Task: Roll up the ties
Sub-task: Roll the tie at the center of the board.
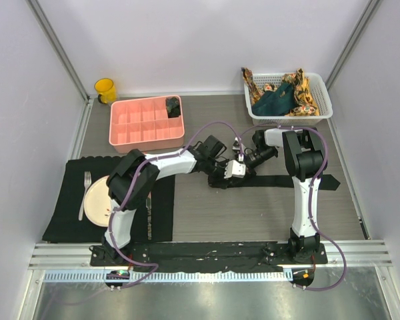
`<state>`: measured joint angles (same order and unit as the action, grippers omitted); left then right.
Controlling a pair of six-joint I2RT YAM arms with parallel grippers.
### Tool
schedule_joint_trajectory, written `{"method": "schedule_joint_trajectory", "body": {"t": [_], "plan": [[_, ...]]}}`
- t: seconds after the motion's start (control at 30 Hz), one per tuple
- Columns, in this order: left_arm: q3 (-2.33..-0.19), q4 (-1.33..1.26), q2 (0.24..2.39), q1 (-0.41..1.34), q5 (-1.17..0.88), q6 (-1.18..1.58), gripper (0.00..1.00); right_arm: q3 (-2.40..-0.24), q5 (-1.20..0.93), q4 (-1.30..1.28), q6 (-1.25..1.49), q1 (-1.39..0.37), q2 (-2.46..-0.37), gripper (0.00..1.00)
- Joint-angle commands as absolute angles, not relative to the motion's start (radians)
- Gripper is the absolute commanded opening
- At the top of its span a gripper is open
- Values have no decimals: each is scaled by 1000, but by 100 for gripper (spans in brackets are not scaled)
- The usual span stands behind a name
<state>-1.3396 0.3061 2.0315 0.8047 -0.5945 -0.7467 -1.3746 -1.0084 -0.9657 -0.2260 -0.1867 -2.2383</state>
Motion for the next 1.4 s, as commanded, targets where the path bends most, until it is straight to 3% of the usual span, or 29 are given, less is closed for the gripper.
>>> {"method": "schedule_joint_trajectory", "body": {"t": [0.0, 0.07, 0.1, 0.2, 0.33, 0.57, 0.83, 1.03, 1.13, 1.2, 1.37], "plan": [[-1376, 440, 2039, 802, -626, -767, 38, -1356, -940, -1011, -161, -187, -2249, 1], [-1394, 477, 2049, 798, -643, -741, 30, -1367, -972, -1022, -163, -187, -2221, 2], [-1408, 486, 2055, 789, -649, -727, 26, -1379, -983, -1028, -164, -187, -2211, 7], [-1425, 541, 2071, 779, -675, -721, 21, -1402, -1023, -1066, -178, -187, -2168, 21], [-1404, 517, 2066, 779, -655, -678, 18, -1404, -1020, -1086, -167, -175, -2131, 31], [-1396, 477, 2088, 779, -578, -598, 17, -1379, -1029, -1030, -88, -187, -2100, 40], [-1384, 456, 2089, 793, -486, -543, 26, -1316, -950, -838, 84, -229, -2071, 45], [-1374, 463, 2092, 808, -463, -546, 27, -1302, -916, -779, 103, -245, -2091, 40], [-1370, 463, 2088, 810, -463, -543, 33, -1273, -870, -765, 84, -245, -2120, 15], [-1353, 443, 2076, 805, -482, -534, 44, -1240, -833, -767, 66, -230, -2143, 1], [-1237, 277, 1985, 776, -534, -482, 68, -1201, -792, -779, 28, -190, -2169, 1]]}}
